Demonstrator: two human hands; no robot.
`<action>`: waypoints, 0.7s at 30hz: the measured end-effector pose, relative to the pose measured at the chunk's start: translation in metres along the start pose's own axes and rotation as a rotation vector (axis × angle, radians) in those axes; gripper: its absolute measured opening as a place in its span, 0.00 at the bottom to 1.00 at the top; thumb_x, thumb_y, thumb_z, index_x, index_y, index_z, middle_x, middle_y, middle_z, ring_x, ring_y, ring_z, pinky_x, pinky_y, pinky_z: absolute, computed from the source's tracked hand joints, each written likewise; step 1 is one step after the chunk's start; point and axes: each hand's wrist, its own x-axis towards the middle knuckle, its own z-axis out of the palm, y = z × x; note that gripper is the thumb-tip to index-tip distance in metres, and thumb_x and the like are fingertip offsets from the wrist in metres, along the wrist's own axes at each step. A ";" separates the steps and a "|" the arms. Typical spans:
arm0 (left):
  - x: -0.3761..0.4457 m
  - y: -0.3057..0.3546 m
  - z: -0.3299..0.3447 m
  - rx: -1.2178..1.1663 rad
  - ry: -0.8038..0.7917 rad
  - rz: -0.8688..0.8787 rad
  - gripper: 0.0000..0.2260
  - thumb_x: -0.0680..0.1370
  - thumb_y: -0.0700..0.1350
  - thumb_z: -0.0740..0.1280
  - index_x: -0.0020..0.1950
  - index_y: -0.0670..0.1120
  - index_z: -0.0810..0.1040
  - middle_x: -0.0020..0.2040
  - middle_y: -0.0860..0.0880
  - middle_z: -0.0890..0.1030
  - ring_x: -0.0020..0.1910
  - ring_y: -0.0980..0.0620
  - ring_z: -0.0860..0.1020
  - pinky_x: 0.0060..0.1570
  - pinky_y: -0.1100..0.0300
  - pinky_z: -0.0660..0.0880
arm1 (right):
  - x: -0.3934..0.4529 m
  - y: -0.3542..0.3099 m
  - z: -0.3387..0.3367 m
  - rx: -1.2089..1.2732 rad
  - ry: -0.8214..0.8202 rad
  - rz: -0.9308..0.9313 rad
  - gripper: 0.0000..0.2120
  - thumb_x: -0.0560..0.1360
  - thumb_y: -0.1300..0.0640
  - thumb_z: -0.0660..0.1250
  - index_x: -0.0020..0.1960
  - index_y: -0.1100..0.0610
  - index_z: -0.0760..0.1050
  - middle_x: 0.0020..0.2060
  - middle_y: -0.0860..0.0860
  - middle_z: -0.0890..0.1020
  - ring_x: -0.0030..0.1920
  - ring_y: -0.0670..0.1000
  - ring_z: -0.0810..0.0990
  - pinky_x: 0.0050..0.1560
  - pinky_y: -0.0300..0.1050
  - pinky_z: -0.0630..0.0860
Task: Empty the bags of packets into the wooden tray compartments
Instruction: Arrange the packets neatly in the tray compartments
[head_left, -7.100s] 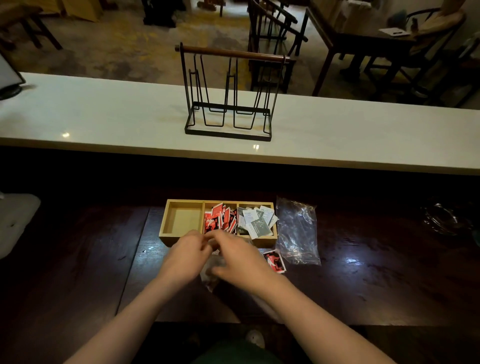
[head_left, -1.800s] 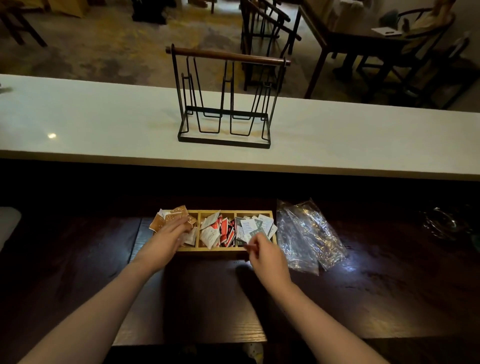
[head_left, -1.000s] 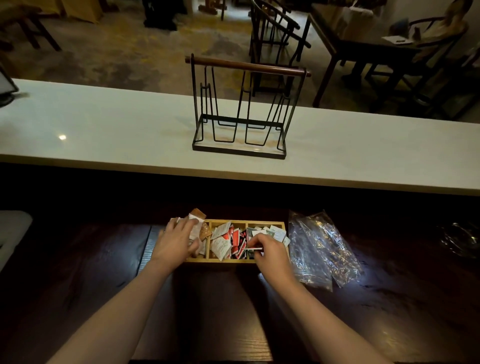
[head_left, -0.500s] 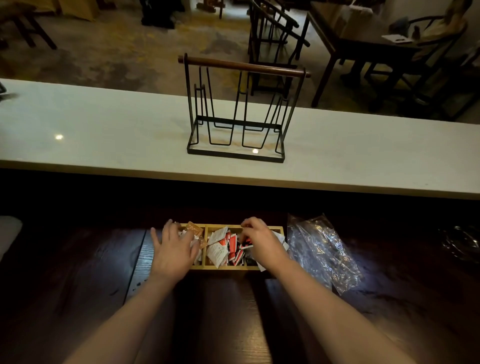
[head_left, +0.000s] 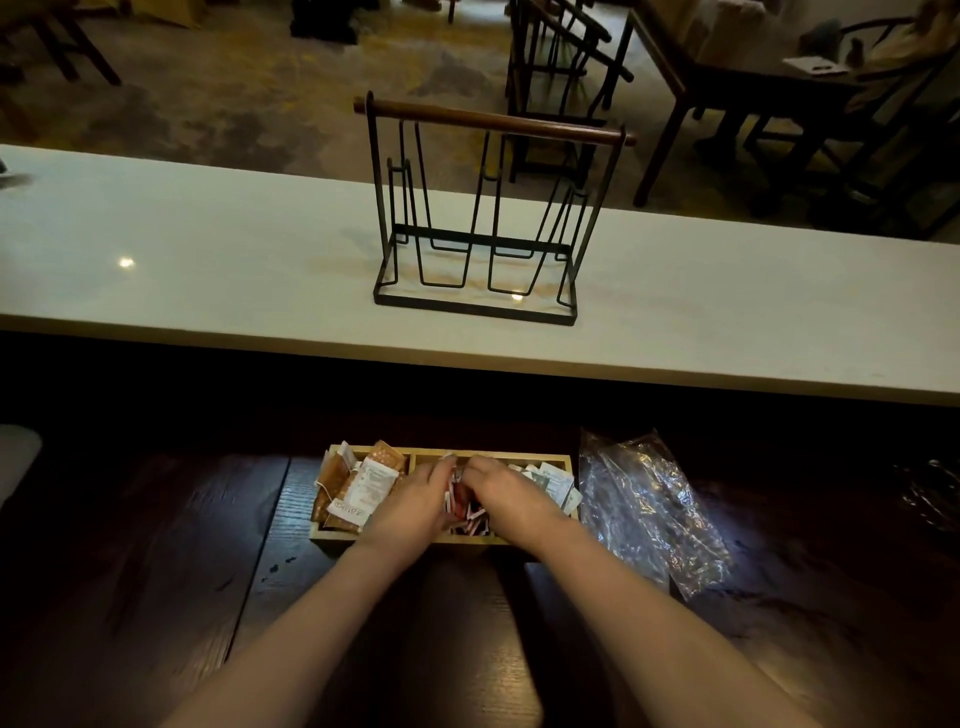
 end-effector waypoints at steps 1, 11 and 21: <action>0.002 -0.004 -0.002 -0.036 -0.022 -0.012 0.32 0.75 0.45 0.68 0.75 0.48 0.56 0.72 0.45 0.66 0.69 0.45 0.68 0.67 0.52 0.69 | 0.001 0.000 0.000 -0.002 0.007 -0.006 0.24 0.68 0.73 0.63 0.62 0.61 0.71 0.57 0.56 0.74 0.60 0.56 0.72 0.57 0.49 0.74; 0.004 -0.032 -0.018 -0.336 -0.049 -0.052 0.22 0.77 0.37 0.65 0.70 0.47 0.66 0.66 0.47 0.76 0.65 0.52 0.74 0.64 0.60 0.71 | 0.004 0.004 0.000 0.029 0.019 0.043 0.13 0.73 0.69 0.60 0.56 0.62 0.75 0.56 0.57 0.74 0.55 0.57 0.74 0.53 0.47 0.73; 0.005 -0.035 -0.018 -0.387 0.118 -0.096 0.16 0.76 0.32 0.62 0.61 0.45 0.74 0.56 0.46 0.82 0.56 0.57 0.79 0.47 0.74 0.72 | 0.010 0.004 -0.013 0.064 0.133 0.064 0.24 0.70 0.73 0.62 0.64 0.59 0.70 0.62 0.55 0.73 0.63 0.54 0.72 0.59 0.46 0.72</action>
